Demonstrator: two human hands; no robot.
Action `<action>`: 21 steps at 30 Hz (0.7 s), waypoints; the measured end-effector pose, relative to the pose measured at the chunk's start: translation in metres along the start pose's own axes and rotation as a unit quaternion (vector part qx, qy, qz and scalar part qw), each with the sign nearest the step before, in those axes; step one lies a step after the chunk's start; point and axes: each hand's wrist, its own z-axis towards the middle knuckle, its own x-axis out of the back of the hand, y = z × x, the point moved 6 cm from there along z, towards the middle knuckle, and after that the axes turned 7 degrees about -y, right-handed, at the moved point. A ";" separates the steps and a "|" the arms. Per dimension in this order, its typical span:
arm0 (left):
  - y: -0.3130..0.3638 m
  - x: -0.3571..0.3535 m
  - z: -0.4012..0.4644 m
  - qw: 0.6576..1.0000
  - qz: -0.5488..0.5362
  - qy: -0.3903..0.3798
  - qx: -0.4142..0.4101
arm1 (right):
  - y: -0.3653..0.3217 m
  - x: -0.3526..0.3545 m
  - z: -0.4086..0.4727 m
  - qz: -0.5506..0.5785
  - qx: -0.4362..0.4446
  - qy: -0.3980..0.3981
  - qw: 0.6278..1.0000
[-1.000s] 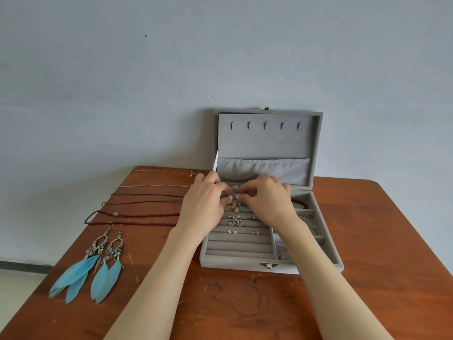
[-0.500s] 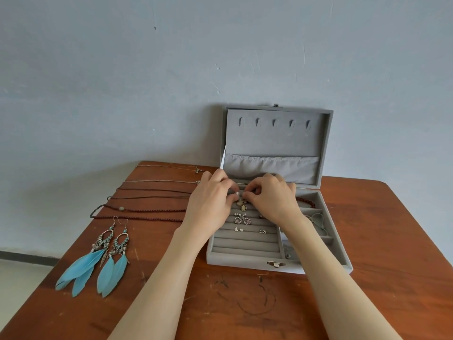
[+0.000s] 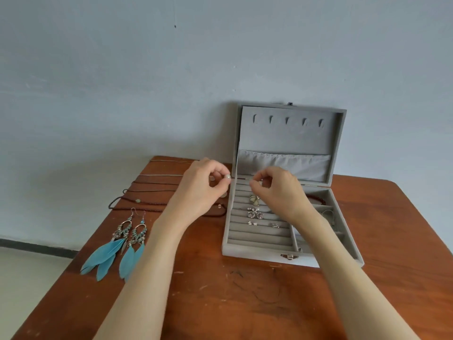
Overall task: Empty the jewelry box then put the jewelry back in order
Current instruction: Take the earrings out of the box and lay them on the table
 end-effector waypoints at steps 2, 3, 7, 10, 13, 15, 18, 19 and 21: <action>-0.018 0.015 -0.014 0.998 0.035 -0.051 0.030 | -0.025 -0.014 -0.007 0.016 0.035 -0.029 0.999; -0.028 0.022 -0.022 0.995 0.046 -0.073 0.050 | -0.038 -0.023 -0.011 0.019 0.055 -0.043 0.997; -0.059 0.043 -0.047 0.986 0.038 -0.098 0.130 | -0.079 -0.063 -0.024 0.023 0.116 -0.059 0.991; -0.072 0.044 -0.056 0.978 0.041 -0.123 0.166 | -0.089 -0.082 -0.026 0.008 0.112 -0.056 0.992; -0.084 0.045 -0.062 0.968 0.053 -0.144 0.197 | -0.092 -0.095 -0.025 -0.010 0.094 -0.055 0.994; -0.086 0.045 -0.063 0.966 0.058 -0.151 0.203 | -0.093 -0.106 -0.025 -0.018 0.083 -0.070 0.994; -0.083 0.041 -0.062 0.966 0.061 -0.159 0.196 | -0.089 -0.118 -0.024 -0.025 0.058 -0.094 0.994; -0.082 0.041 -0.062 0.966 0.059 -0.160 0.193 | -0.087 -0.120 -0.024 -0.025 0.051 -0.097 0.994; -0.082 0.041 -0.061 0.967 0.056 -0.159 0.191 | -0.085 -0.121 -0.022 -0.018 0.046 -0.095 0.994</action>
